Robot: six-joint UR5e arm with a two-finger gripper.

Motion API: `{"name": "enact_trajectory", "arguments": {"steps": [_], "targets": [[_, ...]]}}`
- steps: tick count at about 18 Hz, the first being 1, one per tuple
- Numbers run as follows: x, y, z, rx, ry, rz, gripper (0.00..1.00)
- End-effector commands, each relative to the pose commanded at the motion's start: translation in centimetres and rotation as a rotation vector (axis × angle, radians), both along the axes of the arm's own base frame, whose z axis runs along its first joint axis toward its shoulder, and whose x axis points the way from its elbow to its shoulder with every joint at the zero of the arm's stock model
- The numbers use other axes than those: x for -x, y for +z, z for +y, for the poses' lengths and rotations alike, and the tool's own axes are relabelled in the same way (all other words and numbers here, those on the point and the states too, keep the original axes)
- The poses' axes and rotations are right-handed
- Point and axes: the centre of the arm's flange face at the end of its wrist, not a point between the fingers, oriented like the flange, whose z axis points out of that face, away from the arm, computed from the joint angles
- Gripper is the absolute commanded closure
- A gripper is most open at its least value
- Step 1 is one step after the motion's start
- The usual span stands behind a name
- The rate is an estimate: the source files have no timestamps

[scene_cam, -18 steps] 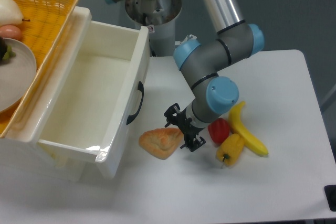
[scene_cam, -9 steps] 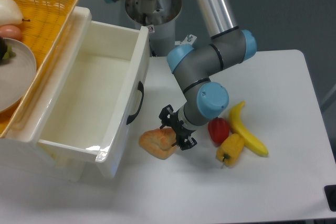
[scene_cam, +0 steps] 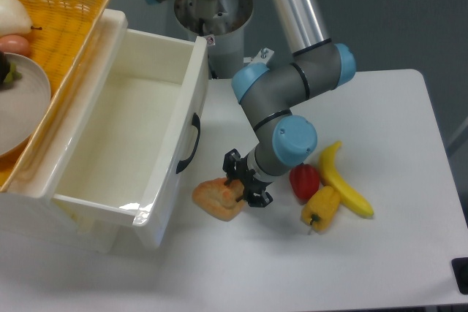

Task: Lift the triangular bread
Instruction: 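Lower the open gripper onto the bread and close on it, then lift the gripped bread up and carry it toward the banana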

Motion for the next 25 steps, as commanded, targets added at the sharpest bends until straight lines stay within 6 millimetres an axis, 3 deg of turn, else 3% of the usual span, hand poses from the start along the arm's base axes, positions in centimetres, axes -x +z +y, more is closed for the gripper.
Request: {"name": "enact_trajectory", "arguments": {"steps": [7,12,19,25], "targets": [[2.3,1.7,-0.7,-0.016,0.057,0.031,1.0],[4.6,5.7,-0.6,-0.055,0.106,0.086,1.0],[7.7,13.3,-3.6,-0.07,0.259,0.19,1.0],[10.2,16.1,-7.6,0.047,0.292,0.304,1.0]]}}
